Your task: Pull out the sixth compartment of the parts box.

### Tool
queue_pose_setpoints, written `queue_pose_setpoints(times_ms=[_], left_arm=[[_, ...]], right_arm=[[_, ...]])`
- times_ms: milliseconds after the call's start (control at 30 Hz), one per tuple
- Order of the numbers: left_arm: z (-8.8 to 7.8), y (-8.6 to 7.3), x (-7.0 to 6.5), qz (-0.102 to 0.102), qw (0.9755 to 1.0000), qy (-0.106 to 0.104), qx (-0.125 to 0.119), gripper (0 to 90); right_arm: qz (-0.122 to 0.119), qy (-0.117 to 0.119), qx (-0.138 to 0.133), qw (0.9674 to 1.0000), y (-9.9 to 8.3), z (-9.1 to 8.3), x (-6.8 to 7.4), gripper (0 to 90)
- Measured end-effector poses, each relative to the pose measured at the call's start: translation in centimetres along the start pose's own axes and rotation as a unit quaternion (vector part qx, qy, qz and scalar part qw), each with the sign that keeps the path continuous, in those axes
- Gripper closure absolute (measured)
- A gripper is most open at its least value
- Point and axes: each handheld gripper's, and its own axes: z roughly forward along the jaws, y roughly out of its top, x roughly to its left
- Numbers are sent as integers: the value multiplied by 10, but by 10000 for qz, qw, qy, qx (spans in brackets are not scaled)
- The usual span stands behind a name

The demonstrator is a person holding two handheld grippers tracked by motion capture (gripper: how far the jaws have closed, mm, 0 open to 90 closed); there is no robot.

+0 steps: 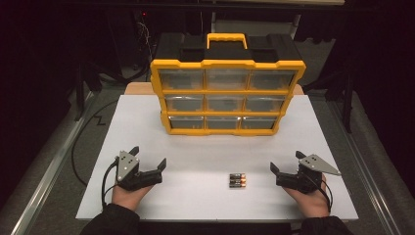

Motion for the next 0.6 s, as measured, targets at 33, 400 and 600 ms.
queue_pose_setpoints(times_ms=[33,400,600], left_arm=[[0,0,0,5,10000,-9,13,3],[2,-1,0,57,9999,-27,95,3],[3,-1,1,29,10000,7,62,3]], right_arm=[[-6,3,1,10000,0,0,0,14],[-74,-43,-78,9999,0,-1,2,25],[-72,-10,-71,9999,1,1,3,13]])
